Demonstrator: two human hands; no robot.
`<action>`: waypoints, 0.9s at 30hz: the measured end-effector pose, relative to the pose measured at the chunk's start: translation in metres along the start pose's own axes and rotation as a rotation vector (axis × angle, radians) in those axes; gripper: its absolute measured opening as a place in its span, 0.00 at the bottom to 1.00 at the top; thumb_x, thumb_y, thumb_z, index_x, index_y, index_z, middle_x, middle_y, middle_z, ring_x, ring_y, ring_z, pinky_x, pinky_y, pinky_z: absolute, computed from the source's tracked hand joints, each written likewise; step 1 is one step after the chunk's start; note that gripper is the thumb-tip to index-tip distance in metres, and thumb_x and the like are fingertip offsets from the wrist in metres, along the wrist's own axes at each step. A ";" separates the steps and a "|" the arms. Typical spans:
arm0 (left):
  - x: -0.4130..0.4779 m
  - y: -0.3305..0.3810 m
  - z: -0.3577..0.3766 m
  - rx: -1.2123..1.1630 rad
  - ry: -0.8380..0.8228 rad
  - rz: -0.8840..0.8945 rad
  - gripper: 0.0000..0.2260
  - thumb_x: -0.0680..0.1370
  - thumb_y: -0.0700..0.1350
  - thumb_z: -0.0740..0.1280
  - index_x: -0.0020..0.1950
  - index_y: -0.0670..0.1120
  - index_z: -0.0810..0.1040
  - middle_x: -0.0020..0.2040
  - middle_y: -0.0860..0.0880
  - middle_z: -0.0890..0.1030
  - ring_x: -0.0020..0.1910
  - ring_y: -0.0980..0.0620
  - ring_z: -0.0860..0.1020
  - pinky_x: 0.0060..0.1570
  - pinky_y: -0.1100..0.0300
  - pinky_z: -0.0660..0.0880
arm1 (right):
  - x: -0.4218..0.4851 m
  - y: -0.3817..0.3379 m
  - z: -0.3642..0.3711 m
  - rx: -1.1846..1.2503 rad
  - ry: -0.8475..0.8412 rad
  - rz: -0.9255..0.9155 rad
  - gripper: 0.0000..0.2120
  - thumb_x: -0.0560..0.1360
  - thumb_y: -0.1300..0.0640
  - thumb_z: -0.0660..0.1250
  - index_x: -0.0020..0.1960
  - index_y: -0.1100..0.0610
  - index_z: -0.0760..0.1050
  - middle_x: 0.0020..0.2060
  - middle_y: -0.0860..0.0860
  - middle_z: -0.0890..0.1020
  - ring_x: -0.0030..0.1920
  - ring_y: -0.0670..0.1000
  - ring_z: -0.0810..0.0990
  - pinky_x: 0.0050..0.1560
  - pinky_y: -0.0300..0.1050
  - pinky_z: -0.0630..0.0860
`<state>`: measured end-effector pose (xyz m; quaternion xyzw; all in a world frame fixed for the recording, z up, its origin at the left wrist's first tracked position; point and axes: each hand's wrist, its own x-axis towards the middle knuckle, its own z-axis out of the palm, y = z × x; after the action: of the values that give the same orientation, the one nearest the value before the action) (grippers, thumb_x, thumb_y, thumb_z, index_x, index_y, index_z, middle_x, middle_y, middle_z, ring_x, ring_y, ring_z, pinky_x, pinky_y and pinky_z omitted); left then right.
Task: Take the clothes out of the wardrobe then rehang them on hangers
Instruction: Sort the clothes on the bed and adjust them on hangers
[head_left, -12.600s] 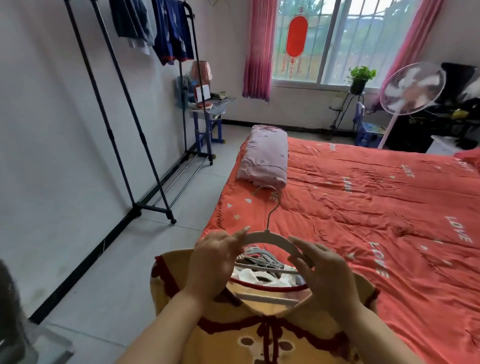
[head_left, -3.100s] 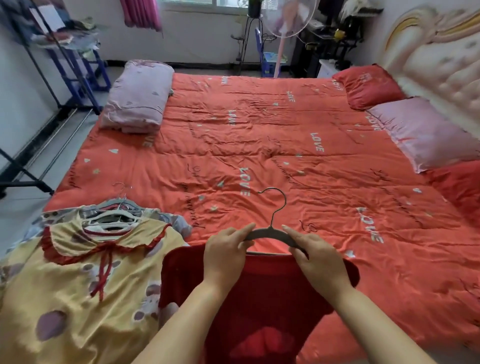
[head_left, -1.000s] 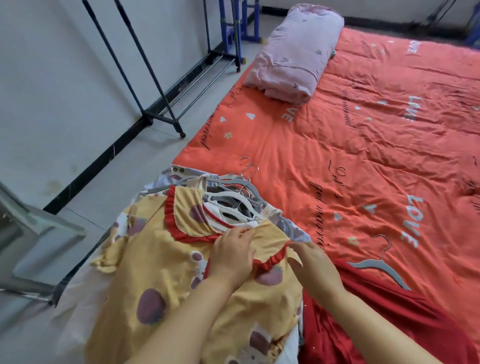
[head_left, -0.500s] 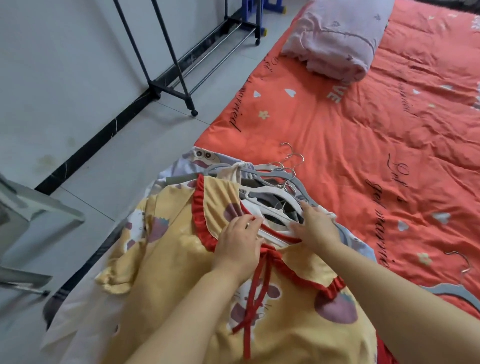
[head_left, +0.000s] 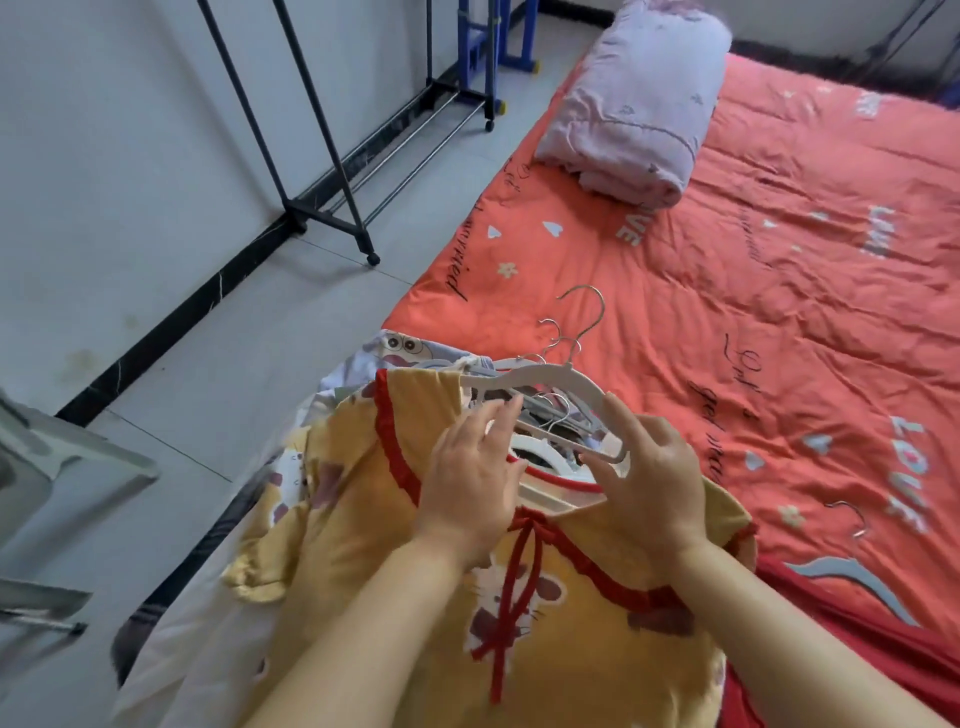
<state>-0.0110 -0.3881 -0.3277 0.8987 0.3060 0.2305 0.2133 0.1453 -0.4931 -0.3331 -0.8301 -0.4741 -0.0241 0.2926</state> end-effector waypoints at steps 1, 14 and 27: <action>0.003 0.006 -0.010 0.014 0.012 0.025 0.26 0.73 0.48 0.64 0.70 0.45 0.64 0.62 0.43 0.75 0.63 0.46 0.71 0.62 0.50 0.67 | -0.003 -0.007 -0.014 0.016 0.033 -0.009 0.29 0.63 0.56 0.76 0.63 0.54 0.73 0.39 0.52 0.78 0.37 0.56 0.77 0.40 0.52 0.77; 0.001 0.112 -0.125 0.270 0.169 0.482 0.37 0.65 0.48 0.76 0.70 0.52 0.63 0.48 0.46 0.80 0.53 0.49 0.70 0.57 0.33 0.67 | -0.094 -0.062 -0.202 -0.054 0.298 -0.030 0.29 0.66 0.46 0.65 0.66 0.52 0.71 0.44 0.49 0.80 0.45 0.46 0.74 0.47 0.45 0.75; -0.147 0.334 -0.125 0.053 0.155 0.837 0.31 0.66 0.54 0.73 0.67 0.55 0.67 0.47 0.48 0.79 0.50 0.51 0.71 0.49 0.50 0.70 | -0.341 -0.024 -0.381 -0.149 0.498 0.180 0.30 0.66 0.43 0.65 0.67 0.46 0.68 0.47 0.41 0.74 0.46 0.41 0.72 0.46 0.36 0.74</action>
<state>-0.0320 -0.6937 -0.0936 0.9306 -0.0642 0.3562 0.0542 0.0292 -0.9413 -0.1147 -0.8567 -0.3087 -0.2361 0.3391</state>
